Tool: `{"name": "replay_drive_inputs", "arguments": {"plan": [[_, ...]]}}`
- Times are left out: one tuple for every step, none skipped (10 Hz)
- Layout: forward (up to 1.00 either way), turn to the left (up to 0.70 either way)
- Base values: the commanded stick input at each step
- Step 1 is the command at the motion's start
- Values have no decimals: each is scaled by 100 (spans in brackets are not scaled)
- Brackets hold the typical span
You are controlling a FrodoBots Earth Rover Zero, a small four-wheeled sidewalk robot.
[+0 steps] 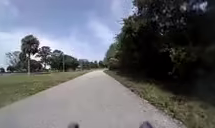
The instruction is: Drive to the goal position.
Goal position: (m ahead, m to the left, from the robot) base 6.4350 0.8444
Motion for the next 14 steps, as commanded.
{"name": "replay_drive_inputs", "arguments": {"plan": [[70, 14], [70, 14], [70, 14], [70, 14], [70, 14], [70, 14], [70, 14], [70, 14], [70, 14], [70, 14], [70, 14], [70, 14], [70, 14], [70, 14]]}}
